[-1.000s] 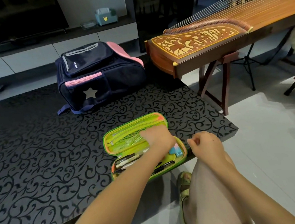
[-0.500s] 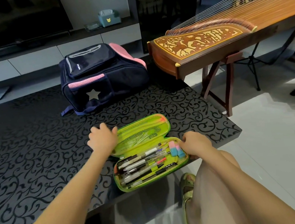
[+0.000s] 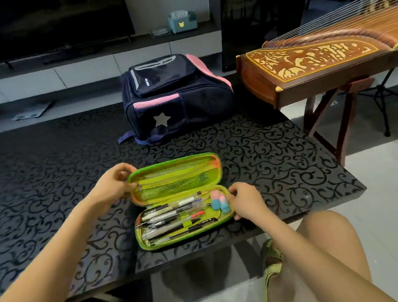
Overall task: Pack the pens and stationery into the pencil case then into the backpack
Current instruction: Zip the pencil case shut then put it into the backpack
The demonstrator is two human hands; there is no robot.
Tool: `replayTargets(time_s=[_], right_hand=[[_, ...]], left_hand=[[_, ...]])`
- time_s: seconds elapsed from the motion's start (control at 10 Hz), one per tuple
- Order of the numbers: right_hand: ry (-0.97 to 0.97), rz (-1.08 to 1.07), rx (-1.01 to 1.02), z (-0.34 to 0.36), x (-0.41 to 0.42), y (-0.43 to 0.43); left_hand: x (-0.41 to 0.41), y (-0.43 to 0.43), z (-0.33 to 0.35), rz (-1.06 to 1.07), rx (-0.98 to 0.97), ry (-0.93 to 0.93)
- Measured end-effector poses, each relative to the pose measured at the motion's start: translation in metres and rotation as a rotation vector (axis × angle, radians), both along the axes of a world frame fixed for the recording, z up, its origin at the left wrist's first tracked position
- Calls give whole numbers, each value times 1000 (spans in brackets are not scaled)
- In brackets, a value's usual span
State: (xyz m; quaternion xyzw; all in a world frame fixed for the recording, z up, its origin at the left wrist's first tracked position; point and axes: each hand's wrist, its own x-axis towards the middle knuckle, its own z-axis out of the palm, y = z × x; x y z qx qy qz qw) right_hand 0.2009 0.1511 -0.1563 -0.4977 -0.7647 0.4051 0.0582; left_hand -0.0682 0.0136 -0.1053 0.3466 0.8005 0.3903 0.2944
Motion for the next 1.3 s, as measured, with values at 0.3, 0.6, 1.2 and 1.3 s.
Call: replayTargets(time_s=[0.3, 0.6, 1.2, 1.3], right_hand=[[-11, 281, 473, 13, -49, -24], [84, 707, 1074, 8, -34, -50], [-128, 729, 1196, -9, -43, -90], [-216, 814, 1098, -4, -75, -99]], left_hand=[[11, -86, -12, -159, 167, 121], [42, -121, -47, -344, -29, 758], [60, -137, -96, -118, 176, 646], [53, -136, -104, -156, 278, 702]])
